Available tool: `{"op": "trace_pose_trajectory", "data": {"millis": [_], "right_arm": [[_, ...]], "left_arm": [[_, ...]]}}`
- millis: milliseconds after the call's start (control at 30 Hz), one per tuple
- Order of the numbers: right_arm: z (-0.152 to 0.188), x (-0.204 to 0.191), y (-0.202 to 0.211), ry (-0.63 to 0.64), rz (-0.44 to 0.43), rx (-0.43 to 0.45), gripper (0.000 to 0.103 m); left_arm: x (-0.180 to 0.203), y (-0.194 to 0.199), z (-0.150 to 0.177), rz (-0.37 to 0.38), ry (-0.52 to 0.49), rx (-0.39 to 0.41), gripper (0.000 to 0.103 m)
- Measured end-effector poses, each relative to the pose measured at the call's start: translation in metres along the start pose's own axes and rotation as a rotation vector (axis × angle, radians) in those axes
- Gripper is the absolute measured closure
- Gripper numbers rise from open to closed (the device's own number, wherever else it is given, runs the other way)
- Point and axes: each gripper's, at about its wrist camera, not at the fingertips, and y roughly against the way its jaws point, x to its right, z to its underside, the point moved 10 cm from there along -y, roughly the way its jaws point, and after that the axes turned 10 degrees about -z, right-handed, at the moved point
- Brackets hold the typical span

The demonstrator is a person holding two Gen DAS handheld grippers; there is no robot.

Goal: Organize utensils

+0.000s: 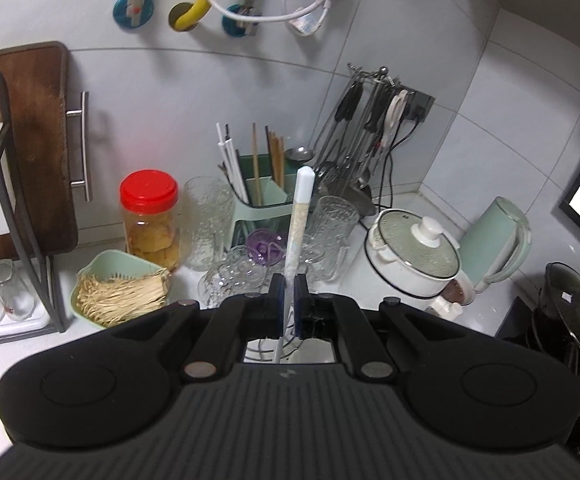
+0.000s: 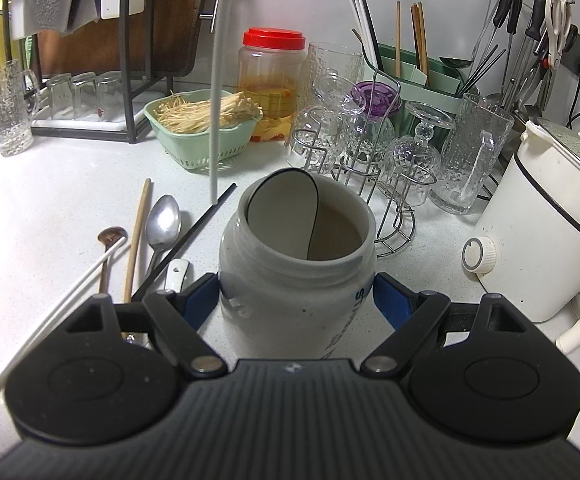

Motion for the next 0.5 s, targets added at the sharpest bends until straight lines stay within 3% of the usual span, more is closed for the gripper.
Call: {"op": "trace_pose_trajectory", "data": {"millis": [300,500], "right_arm": [[0.001,0.0,0.0,0.002,-0.001,0.004,0.017],[0.001,0.0,0.001,0.003,-0.001,0.007,0.017]], "left_arm": [[0.017,0.012,-0.011,0.035,-0.022,0.038,0.103],[0.008,-0.003,0.001,0.001,-0.01,0.007,0.103]]}}
